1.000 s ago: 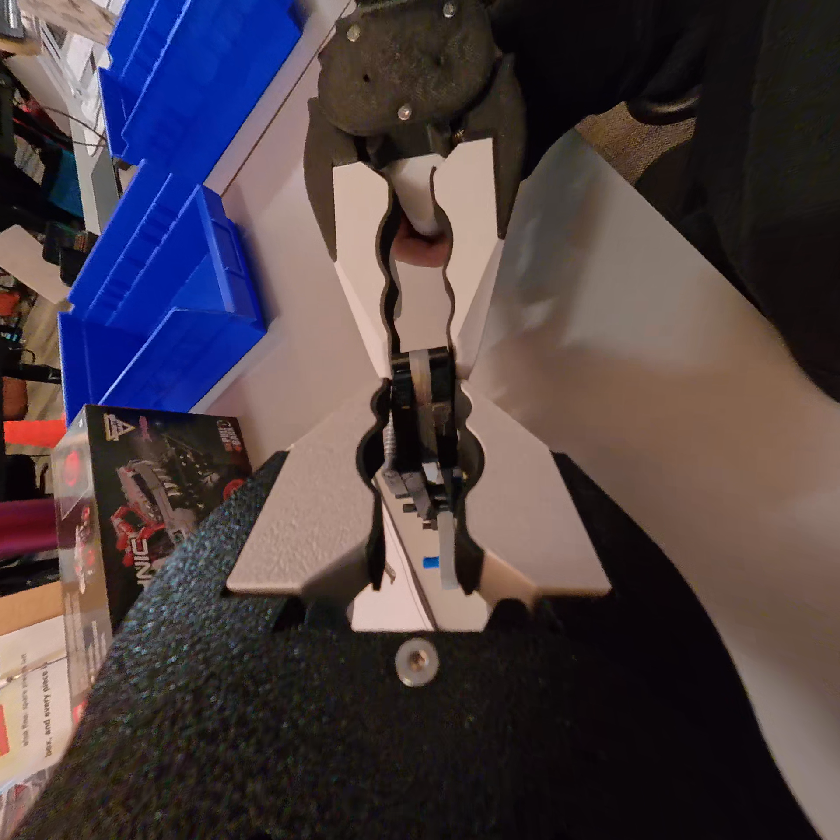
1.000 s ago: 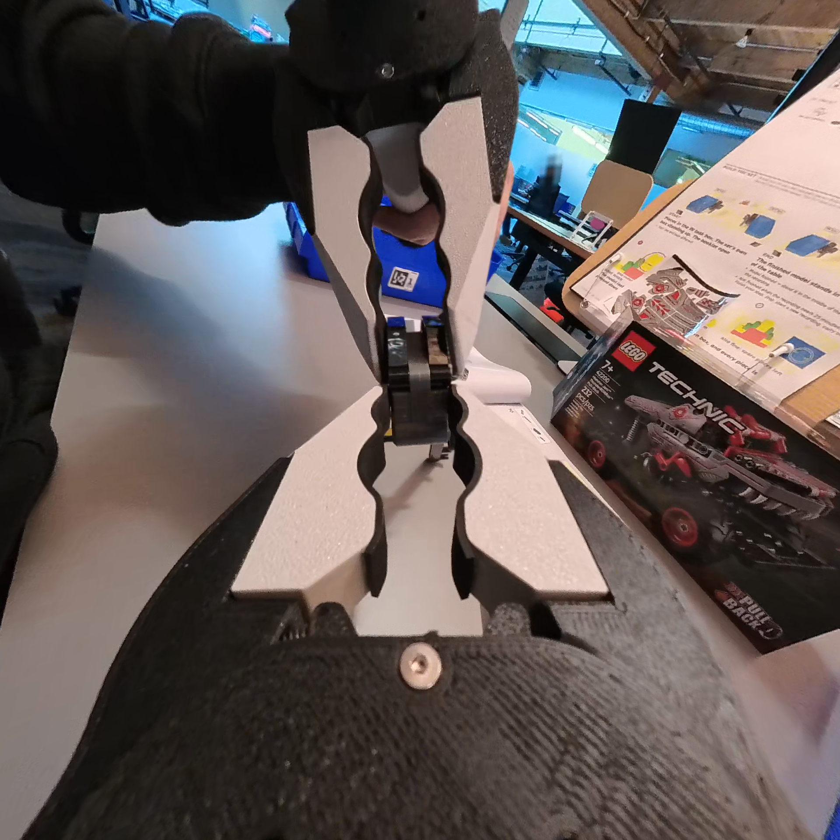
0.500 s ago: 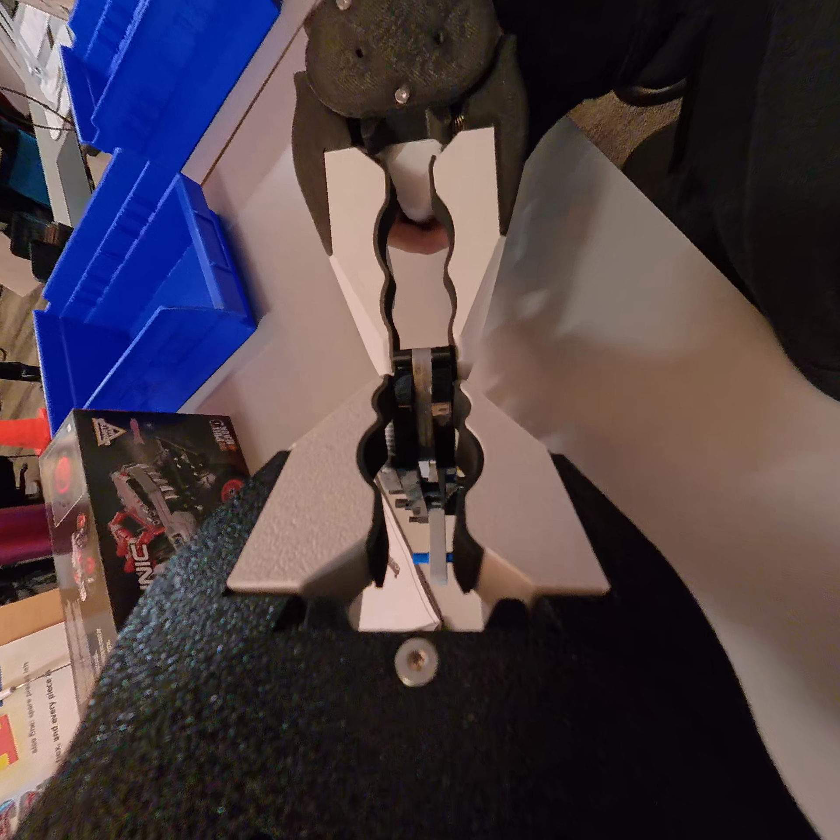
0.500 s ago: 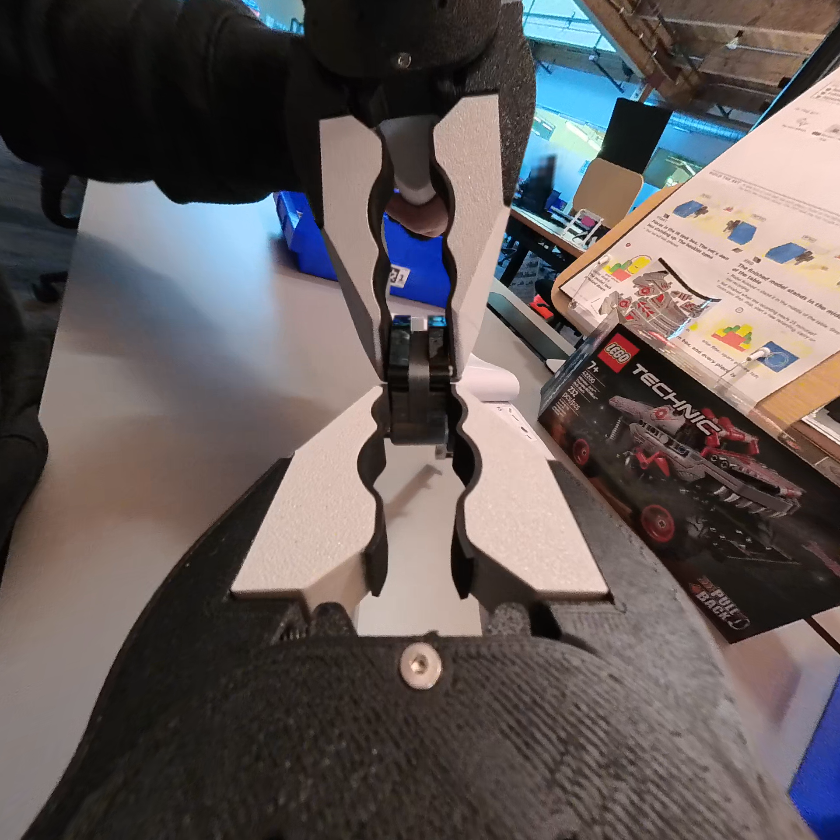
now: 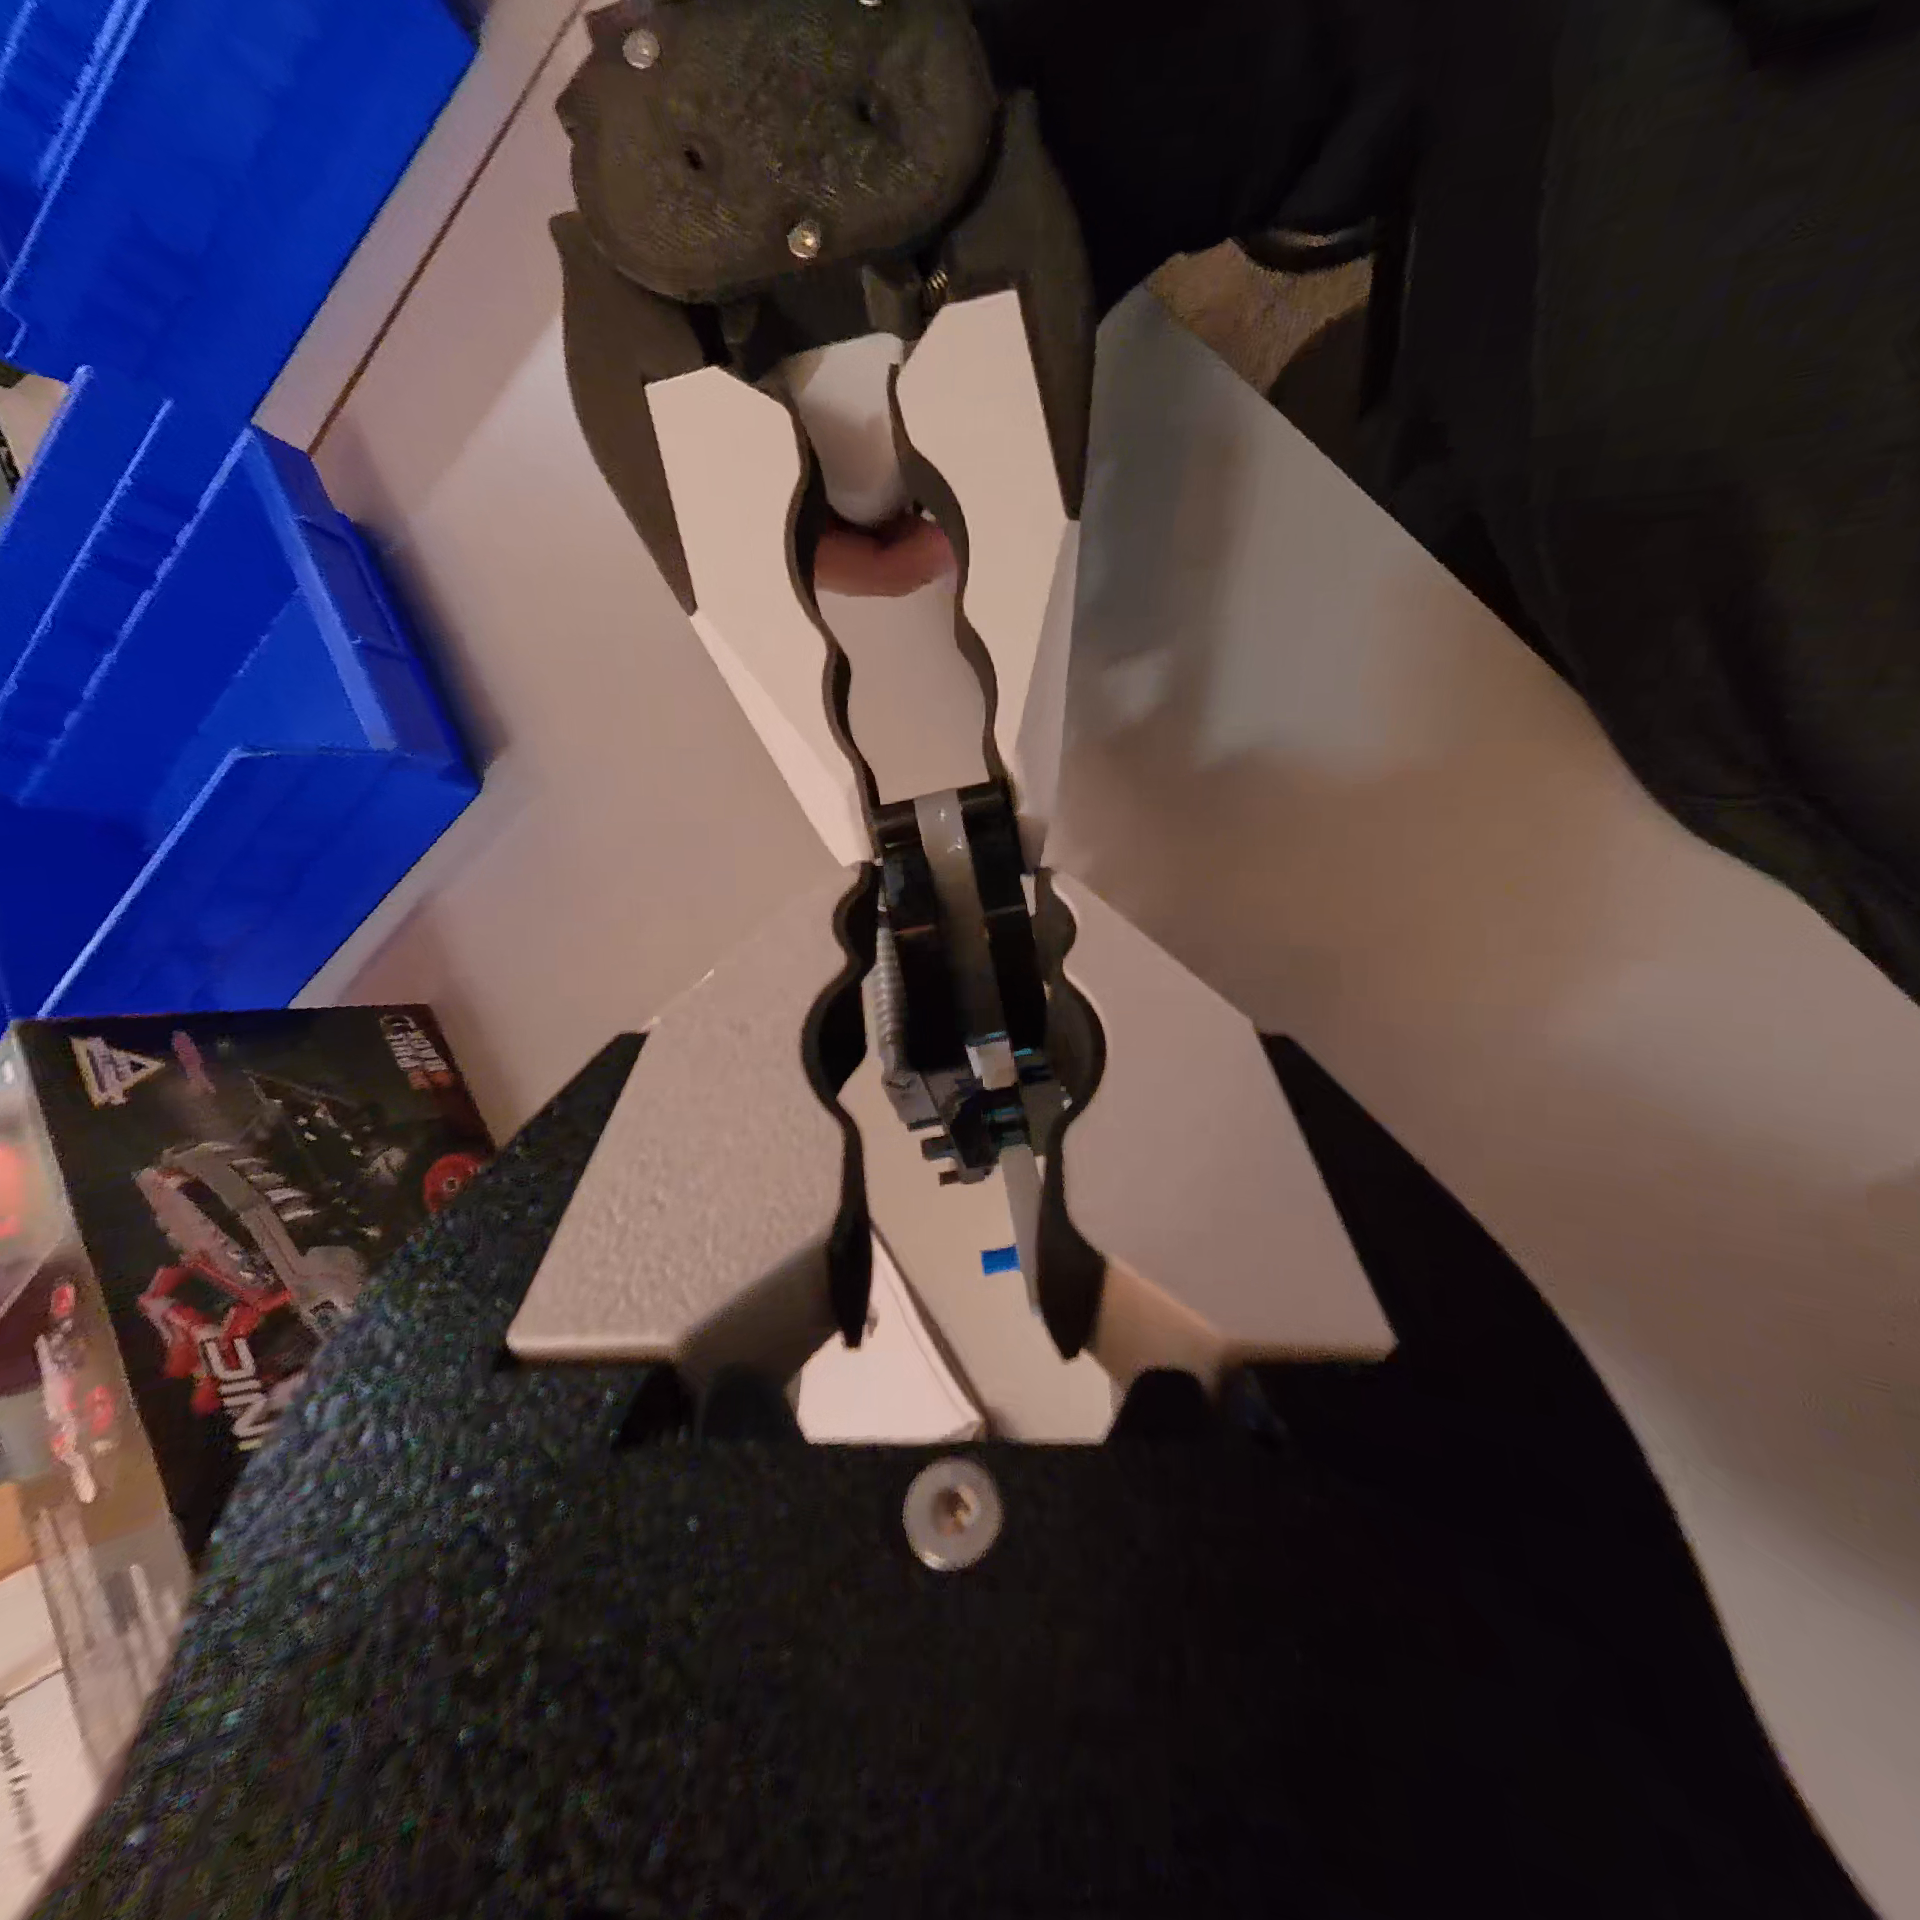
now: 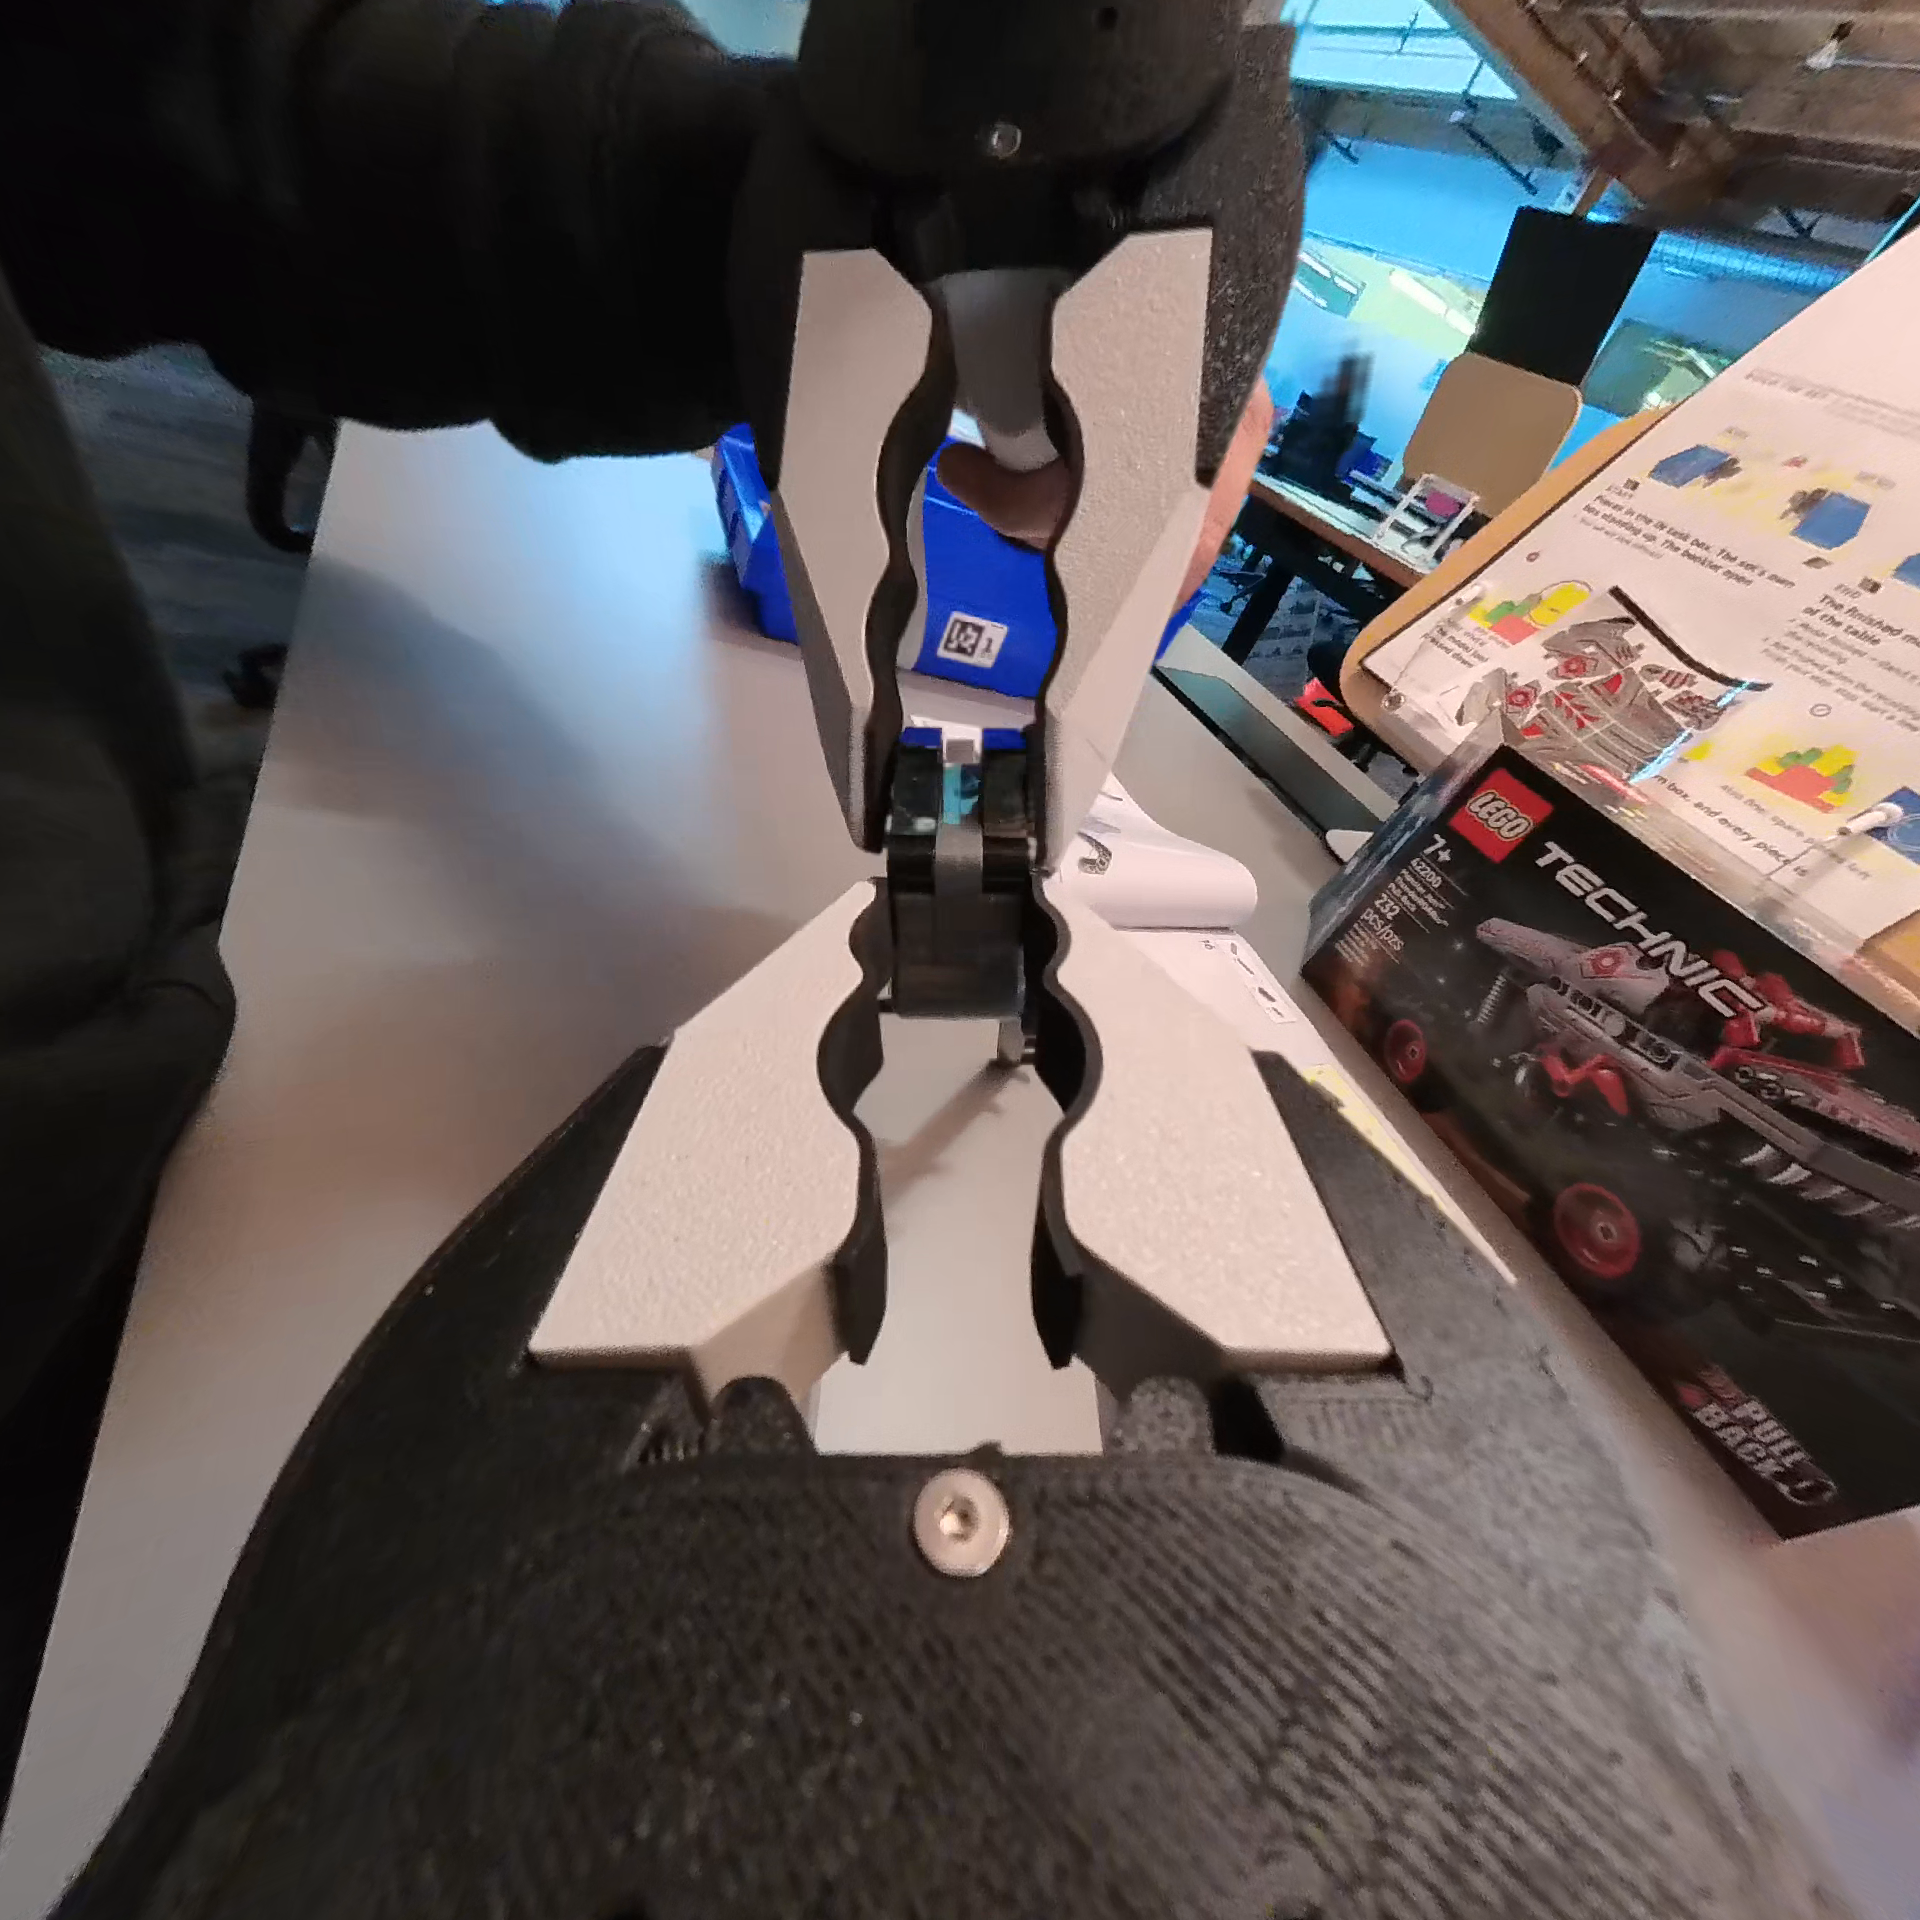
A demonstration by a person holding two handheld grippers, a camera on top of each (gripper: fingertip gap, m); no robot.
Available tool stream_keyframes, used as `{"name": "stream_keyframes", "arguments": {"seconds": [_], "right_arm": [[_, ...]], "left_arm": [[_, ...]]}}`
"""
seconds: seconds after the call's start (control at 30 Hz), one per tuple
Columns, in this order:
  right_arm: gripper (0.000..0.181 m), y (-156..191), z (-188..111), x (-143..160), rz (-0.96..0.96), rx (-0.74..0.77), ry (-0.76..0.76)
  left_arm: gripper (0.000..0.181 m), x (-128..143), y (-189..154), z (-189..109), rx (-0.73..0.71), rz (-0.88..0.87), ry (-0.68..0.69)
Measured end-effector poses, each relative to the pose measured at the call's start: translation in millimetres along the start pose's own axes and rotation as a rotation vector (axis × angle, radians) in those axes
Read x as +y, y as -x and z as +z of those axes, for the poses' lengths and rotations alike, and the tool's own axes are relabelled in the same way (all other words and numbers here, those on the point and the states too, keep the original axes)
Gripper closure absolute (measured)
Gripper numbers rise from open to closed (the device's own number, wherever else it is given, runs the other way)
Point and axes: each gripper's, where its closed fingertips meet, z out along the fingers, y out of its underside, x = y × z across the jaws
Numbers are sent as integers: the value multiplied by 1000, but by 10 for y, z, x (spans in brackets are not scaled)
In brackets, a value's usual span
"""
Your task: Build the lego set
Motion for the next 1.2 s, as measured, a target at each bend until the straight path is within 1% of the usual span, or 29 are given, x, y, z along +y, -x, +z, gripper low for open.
{"name": "stream_keyframes", "arguments": {"seconds": [0.03,0.2,0.33,0.47,0.67,0.83,1.07,1.1,1.13,1.17,1.2], "right_arm": [[158,1,5,14,0,0,13],[158,-21,-8,3,-1,11,13],[158,-59,-18,3,6,33,17],[158,-112,-23,-12,26,61,4],[158,-106,9,4,33,61,16],[158,-121,7,11,50,63,21],[158,-169,6,0,27,107,48],[158,-179,8,-1,22,118,55],[153,-187,11,5,8,129,68],[158,-202,14,20,-9,144,87],[158,-213,14,36,-24,155,108]], "left_arm": [[155,2,5,-4,2,20,11],[154,-13,51,-8,1,40,31],[157,-3,113,-19,-53,49,63],[158,-5,126,-32,-67,10,60],[159,6,100,-53,9,-118,38],[159,20,118,-47,12,-80,82],[159,25,196,-64,-56,-41,135],[159,32,206,-60,-73,-24,152],[159,50,219,-51,-94,-5,180],[159,66,219,-40,-109,24,208],[159,78,206,-32,-111,52,229]]}}
